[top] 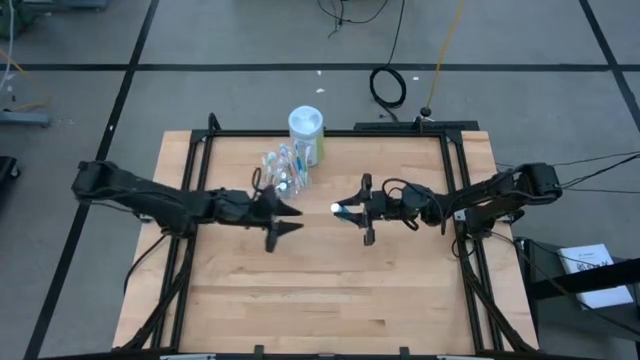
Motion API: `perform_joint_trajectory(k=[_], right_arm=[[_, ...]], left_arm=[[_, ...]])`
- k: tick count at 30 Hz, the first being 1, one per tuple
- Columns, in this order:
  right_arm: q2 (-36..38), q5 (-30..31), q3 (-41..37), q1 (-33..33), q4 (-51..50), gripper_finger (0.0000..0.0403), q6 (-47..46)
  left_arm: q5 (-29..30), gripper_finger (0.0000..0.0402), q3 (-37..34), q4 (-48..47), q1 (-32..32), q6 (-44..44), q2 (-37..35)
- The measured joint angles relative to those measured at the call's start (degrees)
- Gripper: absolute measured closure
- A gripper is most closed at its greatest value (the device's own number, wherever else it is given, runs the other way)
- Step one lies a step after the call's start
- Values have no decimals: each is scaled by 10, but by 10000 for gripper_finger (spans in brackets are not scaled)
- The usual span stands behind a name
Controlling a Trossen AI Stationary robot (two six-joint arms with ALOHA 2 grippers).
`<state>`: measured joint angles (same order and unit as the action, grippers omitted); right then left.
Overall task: Pick & Place toothbrushing station
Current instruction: Put the blue mouthwash into the transparent organizer
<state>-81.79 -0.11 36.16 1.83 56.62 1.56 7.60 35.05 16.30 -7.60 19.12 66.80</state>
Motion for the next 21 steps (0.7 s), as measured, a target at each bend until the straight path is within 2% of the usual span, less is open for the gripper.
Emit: perform_joint_trajectory(k=[3,10,16,21], right_arm=[[-7,0,0,5,8,305,0],[-7,0,0,10,-1,305,1],[-7,4,0,9,-15,305,22],[-7,4,0,5,-18,305,27]], left_arm=[[0,213,27,56,1,-40,68],[0,213,146,60,16,-102,200],[0,212,232,-15,33,-113,260],[0,213,269,-32,43,-122,284]])
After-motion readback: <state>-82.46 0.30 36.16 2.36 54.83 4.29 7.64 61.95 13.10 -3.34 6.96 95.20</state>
